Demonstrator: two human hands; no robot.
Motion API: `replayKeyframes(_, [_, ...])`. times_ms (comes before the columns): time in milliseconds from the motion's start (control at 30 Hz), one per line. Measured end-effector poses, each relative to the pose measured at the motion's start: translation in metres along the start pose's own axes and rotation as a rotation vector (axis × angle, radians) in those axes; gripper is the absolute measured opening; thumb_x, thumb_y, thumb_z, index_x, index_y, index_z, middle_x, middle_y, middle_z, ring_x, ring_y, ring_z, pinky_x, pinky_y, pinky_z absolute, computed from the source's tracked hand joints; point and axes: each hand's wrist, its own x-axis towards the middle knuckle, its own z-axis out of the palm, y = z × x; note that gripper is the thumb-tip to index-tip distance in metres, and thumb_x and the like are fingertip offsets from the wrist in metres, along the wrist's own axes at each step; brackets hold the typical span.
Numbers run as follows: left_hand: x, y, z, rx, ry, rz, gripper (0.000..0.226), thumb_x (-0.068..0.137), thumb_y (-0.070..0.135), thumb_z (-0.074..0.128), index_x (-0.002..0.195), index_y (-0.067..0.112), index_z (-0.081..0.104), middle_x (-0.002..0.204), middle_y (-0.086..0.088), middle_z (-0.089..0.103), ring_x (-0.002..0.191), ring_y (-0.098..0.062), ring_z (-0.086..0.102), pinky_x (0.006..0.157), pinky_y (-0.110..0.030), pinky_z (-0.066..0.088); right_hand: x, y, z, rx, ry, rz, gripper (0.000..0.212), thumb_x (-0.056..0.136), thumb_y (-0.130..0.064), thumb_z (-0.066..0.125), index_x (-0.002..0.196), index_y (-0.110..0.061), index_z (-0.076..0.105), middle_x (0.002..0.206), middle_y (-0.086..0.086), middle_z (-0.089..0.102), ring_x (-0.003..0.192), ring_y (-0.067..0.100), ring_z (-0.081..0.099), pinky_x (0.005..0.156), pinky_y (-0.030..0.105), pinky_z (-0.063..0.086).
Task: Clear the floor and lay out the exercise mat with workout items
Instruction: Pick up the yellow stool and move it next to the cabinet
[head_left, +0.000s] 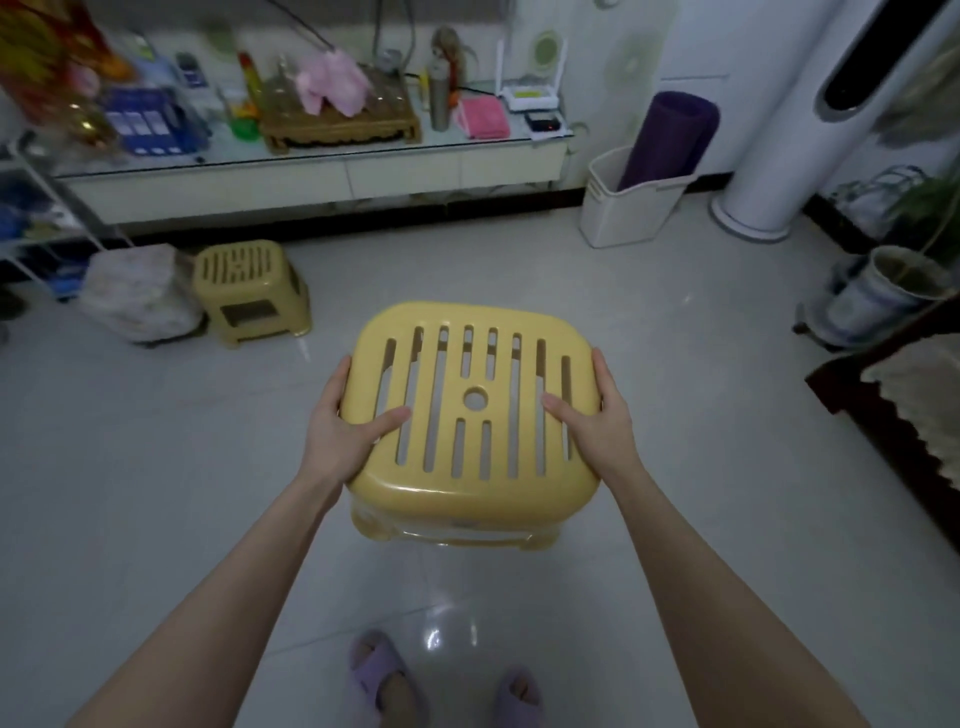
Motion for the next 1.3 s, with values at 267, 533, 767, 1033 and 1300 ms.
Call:
replayKeyframes(267, [0.053, -0.021, -0.142, -0.053, 0.158, -0.041, 0.099, 0.063, 0.033, 0.085, 0.144, 0.038, 0.028, 0.121, 0.019, 0.045, 0.091, 0.005, 0.049, 0.062, -0.008, 0.040, 0.029, -0.051, 0.157, -0.006, -0.145, -0.039, 0.093, 0.074, -0.029, 0.079, 0.149, -0.030, 0.024, 0.125, -0.019, 0.045, 0.113, 0.003, 0.047, 0.094, 0.023, 0.039])
replayKeyframes(533, [0.103, -0.039, -0.251, -0.098, 0.286, -0.069, 0.100, 0.061, 0.034, 0.086, 0.143, 0.038, 0.030, 0.127, 0.016, 0.049, 0.104, -0.007, 0.055, 0.071, -0.018, 0.047, 0.064, -0.090, 0.288, -0.061, -0.285, -0.078, 0.093, 0.075, -0.033, 0.078, 0.149, -0.032, 0.022, 0.123, -0.018, 0.044, 0.113, 0.006, 0.046, 0.096, 0.030, 0.040])
replayKeyframes(767, [0.185, -0.043, -0.330, -0.128, 0.399, -0.094, 0.097, 0.061, 0.033, 0.086, 0.142, 0.039, 0.032, 0.117, 0.017, 0.054, 0.093, 0.007, 0.056, 0.060, -0.009, 0.047, 0.131, -0.128, 0.409, -0.105, -0.374, -0.104, 0.092, 0.075, -0.034, 0.077, 0.148, -0.033, 0.022, 0.122, -0.017, 0.043, 0.111, 0.006, 0.045, 0.092, 0.028, 0.039])
replayKeyframes(1033, [0.290, -0.033, -0.394, -0.130, 0.463, -0.107, 0.098, 0.062, 0.030, 0.086, 0.143, 0.038, 0.031, 0.129, 0.008, 0.055, 0.105, -0.012, 0.059, 0.075, -0.026, 0.051, 0.210, -0.171, 0.512, -0.080, -0.437, -0.111, 0.091, 0.076, -0.030, 0.078, 0.149, -0.028, 0.023, 0.145, -0.003, 0.042, 0.128, 0.017, 0.044, 0.106, 0.039, 0.039])
replayKeyframes(1300, [0.391, -0.027, -0.453, -0.144, 0.488, -0.144, 0.100, 0.062, 0.029, 0.087, 0.143, 0.038, 0.030, 0.130, 0.006, 0.054, 0.110, -0.015, 0.058, 0.085, -0.036, 0.053, 0.283, -0.208, 0.604, -0.093, -0.458, -0.099, 0.091, 0.077, -0.028, 0.077, 0.149, -0.028, 0.023, 0.129, -0.012, 0.048, 0.117, 0.009, 0.047, 0.099, 0.029, 0.041])
